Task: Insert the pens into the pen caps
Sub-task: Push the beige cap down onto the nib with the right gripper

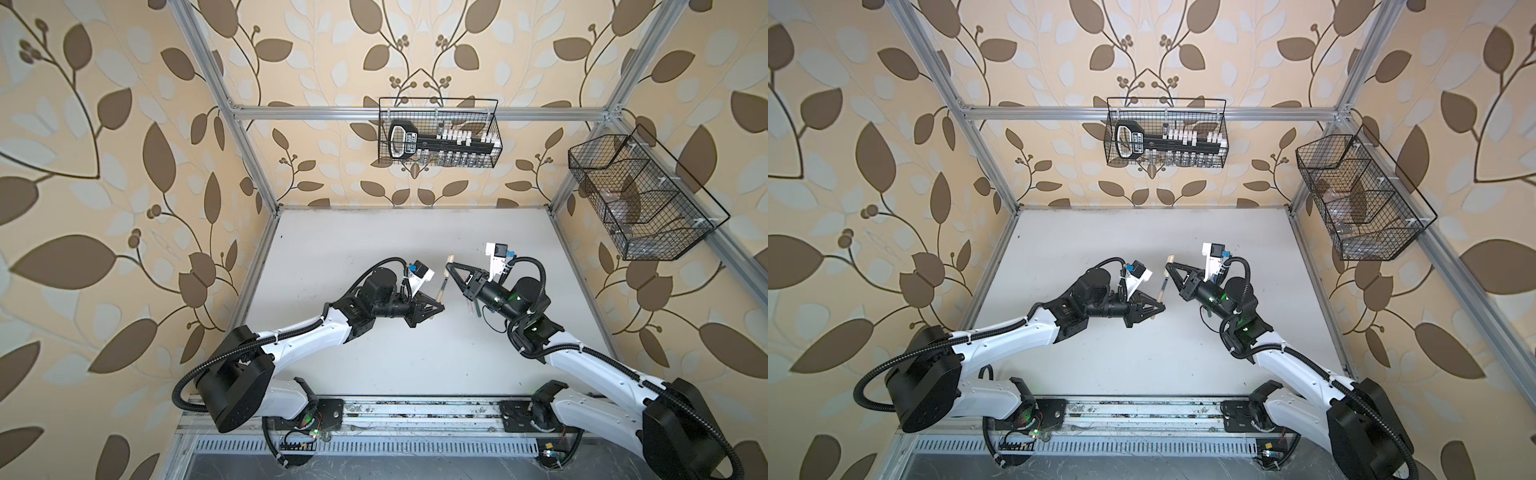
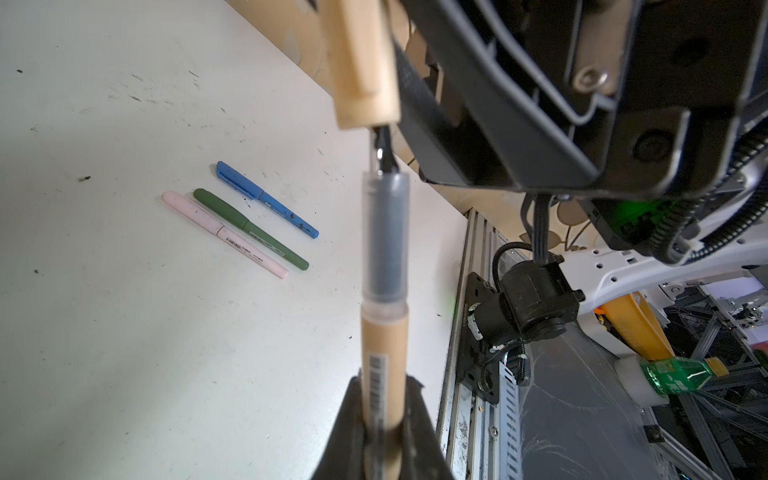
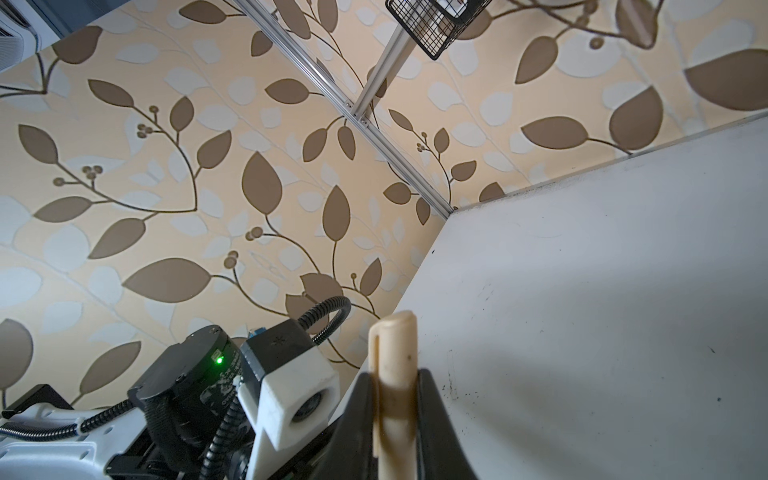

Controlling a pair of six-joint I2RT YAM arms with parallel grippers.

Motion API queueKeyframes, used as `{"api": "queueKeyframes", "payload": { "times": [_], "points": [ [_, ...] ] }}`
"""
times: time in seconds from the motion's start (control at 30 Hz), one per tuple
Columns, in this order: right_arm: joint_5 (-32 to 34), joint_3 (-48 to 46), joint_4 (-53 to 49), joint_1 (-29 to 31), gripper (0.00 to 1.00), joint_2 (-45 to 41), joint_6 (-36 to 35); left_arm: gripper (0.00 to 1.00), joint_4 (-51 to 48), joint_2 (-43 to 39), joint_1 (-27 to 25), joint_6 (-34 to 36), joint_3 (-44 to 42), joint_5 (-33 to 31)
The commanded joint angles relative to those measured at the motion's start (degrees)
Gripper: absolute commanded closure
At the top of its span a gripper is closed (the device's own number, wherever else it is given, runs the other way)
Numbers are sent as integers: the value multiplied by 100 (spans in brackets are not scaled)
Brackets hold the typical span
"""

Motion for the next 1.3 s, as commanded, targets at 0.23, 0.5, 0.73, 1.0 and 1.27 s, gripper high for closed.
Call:
{"api": "queueKeyframes", "payload": {
  "times": [0.23,0.5,0.73,1.0,1.27],
  "points": [
    [-5,-267,217,133,84,-233,83,100,83,-245,-44,54,140,55],
    [132,-365,469,297,84,-213,120,100,17,-377,-61,104,204,82],
    [304,-489,584,317,85,-249,158,100,-1,-559,-70,163,254,10],
    [349,-537,666,315,85,-408,61,100,167,-409,-88,99,387,83],
    [352,-669,940,333,84,-510,88,100,625,-197,-110,-35,661,201]
  ]
}}
